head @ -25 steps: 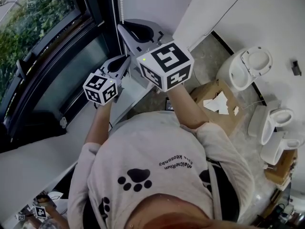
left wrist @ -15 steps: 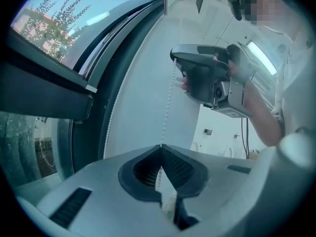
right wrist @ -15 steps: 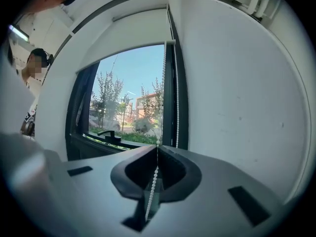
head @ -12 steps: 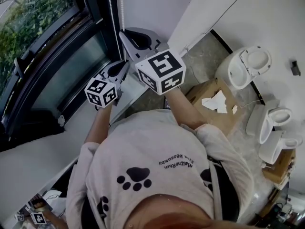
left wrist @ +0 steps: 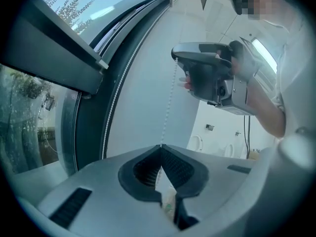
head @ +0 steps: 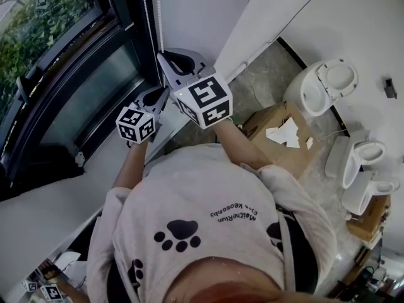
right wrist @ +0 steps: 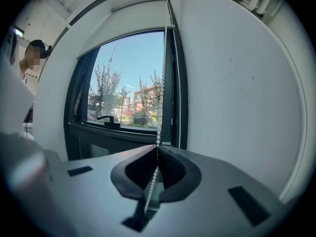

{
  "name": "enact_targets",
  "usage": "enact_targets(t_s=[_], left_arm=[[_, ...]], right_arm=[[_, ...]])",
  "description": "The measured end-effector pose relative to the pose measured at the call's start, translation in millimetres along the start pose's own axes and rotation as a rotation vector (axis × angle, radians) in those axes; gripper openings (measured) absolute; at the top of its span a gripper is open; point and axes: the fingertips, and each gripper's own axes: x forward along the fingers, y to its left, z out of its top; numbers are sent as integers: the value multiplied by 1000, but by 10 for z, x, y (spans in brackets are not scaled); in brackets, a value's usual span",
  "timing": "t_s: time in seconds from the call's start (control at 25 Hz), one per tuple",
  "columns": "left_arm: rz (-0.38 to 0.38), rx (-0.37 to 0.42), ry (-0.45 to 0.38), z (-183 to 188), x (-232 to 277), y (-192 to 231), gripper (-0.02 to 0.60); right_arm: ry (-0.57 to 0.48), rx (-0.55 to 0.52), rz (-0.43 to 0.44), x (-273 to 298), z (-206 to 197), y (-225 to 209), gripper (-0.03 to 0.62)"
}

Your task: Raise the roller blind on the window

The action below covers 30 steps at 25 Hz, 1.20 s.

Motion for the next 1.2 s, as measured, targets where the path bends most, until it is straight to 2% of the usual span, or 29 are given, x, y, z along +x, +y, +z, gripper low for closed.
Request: enact_targets(t_s=[0.6,0.84,0.88,0.92,0.96,1.0,1.2], left_arm=[[47,-44,142,-820,-29,129,11],[51,-70,155,-944,-52,162,12],[45,-66,160,-950,-55,154,19],[35,-66,157,-944,-59,139,67],[23,-71,145,-919,-64,118,163],[12,-78,128,-878,-68,95,183],[13,-85,36,-510,-126,43,183]], right_arm=[[119,49,-3,93,-845,52,9],[129,63,1,120,-956,70,9],[129,63,0,124,-957,64,9],[130,65,-1,128,-959,55,9],[130,67,-2,131,-961,43,9],[129,69,-4,135,-961,28,9],[124,71,-7,145,-949,-8,9]])
